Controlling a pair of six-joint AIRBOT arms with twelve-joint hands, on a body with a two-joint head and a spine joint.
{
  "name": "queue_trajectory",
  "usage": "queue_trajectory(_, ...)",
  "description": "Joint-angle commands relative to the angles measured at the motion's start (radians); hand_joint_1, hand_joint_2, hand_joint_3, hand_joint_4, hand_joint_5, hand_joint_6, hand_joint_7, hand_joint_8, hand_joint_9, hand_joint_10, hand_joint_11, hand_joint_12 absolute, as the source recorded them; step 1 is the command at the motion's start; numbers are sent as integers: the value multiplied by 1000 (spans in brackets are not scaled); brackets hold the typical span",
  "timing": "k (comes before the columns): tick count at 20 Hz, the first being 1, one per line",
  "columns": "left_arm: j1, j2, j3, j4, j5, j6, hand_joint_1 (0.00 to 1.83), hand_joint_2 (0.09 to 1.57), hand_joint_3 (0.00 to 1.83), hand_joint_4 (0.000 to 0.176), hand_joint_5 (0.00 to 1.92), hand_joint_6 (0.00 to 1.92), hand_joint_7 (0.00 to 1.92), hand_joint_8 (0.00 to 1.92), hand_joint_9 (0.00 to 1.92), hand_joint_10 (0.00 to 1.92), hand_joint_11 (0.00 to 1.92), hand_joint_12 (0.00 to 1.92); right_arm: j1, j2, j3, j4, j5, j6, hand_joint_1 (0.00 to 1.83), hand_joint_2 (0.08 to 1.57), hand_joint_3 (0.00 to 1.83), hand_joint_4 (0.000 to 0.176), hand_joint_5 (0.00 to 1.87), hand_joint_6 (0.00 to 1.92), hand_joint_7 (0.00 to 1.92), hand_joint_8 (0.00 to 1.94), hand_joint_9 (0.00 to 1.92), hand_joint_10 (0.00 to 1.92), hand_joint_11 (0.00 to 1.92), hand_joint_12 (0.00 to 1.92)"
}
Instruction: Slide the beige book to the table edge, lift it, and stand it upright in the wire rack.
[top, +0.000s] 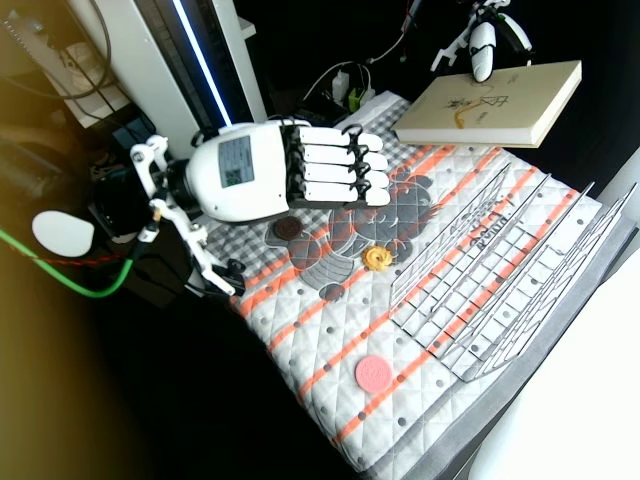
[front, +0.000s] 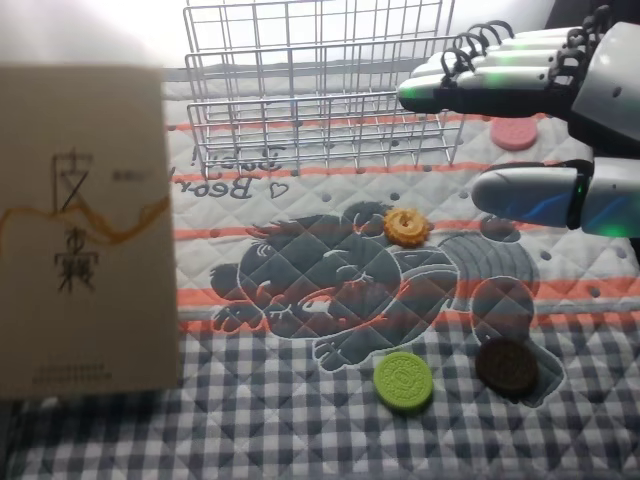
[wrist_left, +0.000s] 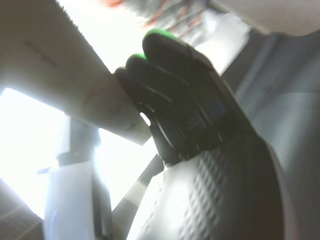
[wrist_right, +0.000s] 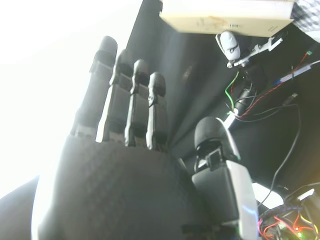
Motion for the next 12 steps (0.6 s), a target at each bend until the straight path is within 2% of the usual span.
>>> queue_trajectory(1, -26, 7, 2, -18, -169, -8, 1394, 1082, 0, 0, 968, 804, 1086, 880, 984, 1157, 939, 1216, 5, 2, -2, 47, 114, 3, 0, 1289, 0, 0, 385, 1, 411, 0, 402, 0, 451, 0)
queue_trajectory(4, -108, -1, 12, -13, -214, 20, 1390, 1088, 0, 0, 975, 766, 1065, 921, 971, 1194, 928, 1281, -1, 2, -3, 58, 119, 1, 0, 1298, 0, 0, 364, 1, 381, 1, 364, 1, 398, 0)
queue_trajectory(5, -130, -8, 21, -13, -217, 25, 1400, 1057, 0, 0, 1066, 649, 1151, 781, 1033, 1120, 923, 1274, -6, 2, -4, 63, 121, -1, 0, 1307, 0, 0, 373, 5, 394, 6, 386, 9, 418, 9)
queue_trajectory(6, -167, -21, 38, -11, -210, 26, 1403, 1039, 0, 0, 1115, 579, 1185, 727, 1055, 1078, 921, 1250, -17, 3, -6, 72, 127, -4, 0, 1316, 1, 0, 378, 7, 402, 8, 383, 7, 404, 3)
queue_trajectory(8, -218, -43, 63, -4, -200, 27, 1391, 1085, 2, 0, 977, 786, 1061, 911, 977, 1197, 939, 1287, -29, 6, -7, 83, 138, -5, 0, 1329, 6, 0, 378, 6, 406, 8, 397, 11, 418, 9)
queue_trajectory(10, -278, -73, 93, 6, -194, 27, 1392, 1083, 0, 0, 982, 796, 1056, 893, 994, 1187, 971, 1268, -36, 7, -7, 89, 144, -9, 0, 1318, 0, 0, 385, 7, 409, 8, 410, 14, 433, 14)
queue_trajectory(12, -338, -102, 125, 23, -170, 27, 1380, 1127, 2, 0, 894, 898, 947, 1076, 919, 1319, 908, 1366, -40, 7, -7, 91, 144, -10, 0, 1325, 3, 0, 392, 8, 414, 8, 415, 13, 440, 15)
